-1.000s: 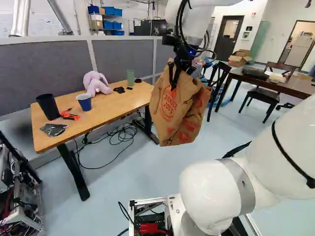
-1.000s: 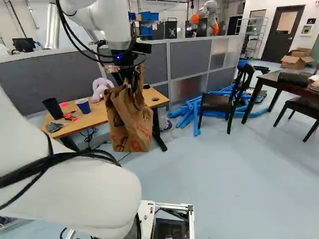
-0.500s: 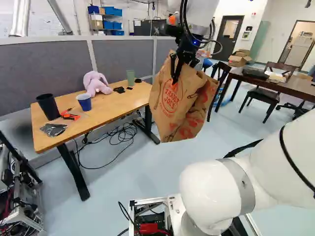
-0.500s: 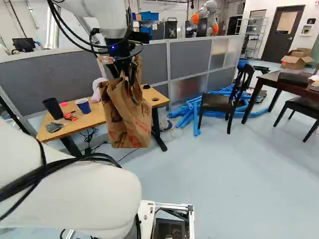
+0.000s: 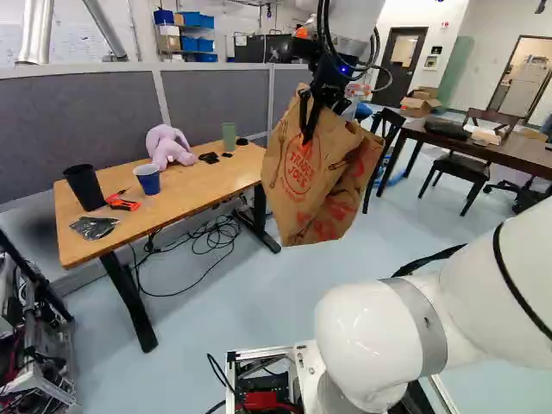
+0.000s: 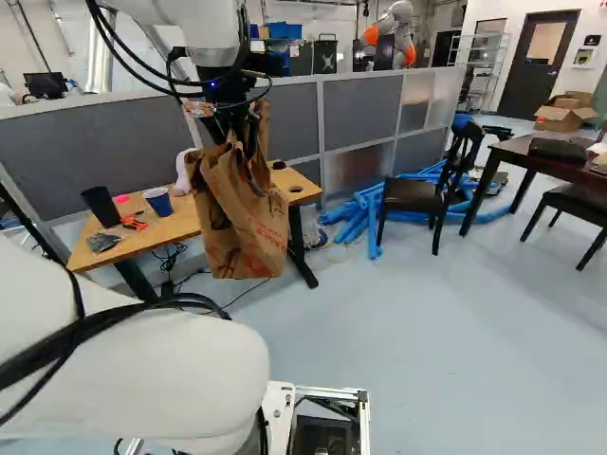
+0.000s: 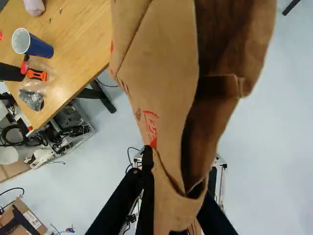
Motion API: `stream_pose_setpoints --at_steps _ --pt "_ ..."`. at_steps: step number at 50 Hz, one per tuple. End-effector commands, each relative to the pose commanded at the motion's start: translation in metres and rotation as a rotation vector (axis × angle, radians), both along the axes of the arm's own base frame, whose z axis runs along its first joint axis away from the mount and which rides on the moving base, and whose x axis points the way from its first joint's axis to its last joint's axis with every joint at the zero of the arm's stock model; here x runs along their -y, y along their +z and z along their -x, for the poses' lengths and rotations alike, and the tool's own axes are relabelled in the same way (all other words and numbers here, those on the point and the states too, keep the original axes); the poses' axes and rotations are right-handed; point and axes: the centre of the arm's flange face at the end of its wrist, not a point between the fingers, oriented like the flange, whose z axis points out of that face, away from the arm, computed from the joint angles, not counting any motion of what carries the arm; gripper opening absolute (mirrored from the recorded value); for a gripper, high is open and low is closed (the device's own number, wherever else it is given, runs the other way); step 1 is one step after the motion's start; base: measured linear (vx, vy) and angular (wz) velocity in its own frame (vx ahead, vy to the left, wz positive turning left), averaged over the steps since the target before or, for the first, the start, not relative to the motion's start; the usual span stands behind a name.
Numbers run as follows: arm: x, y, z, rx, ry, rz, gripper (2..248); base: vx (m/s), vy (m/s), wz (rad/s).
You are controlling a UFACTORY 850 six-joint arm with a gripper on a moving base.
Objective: Pick up the bag on the ground and place it on the table
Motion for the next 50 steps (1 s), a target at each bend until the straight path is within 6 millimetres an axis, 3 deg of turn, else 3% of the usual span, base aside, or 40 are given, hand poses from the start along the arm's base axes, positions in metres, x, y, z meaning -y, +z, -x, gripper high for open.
stream_pose_setpoints --at_steps 21,50 --pt "0.0 0.0 0.0 0.0 0.0 0.0 18 0.01 0.0 -0.036" --pt "0.0 0.0 0.0 0.0 0.0 0.0 18 0.073 0.073 -0.013"
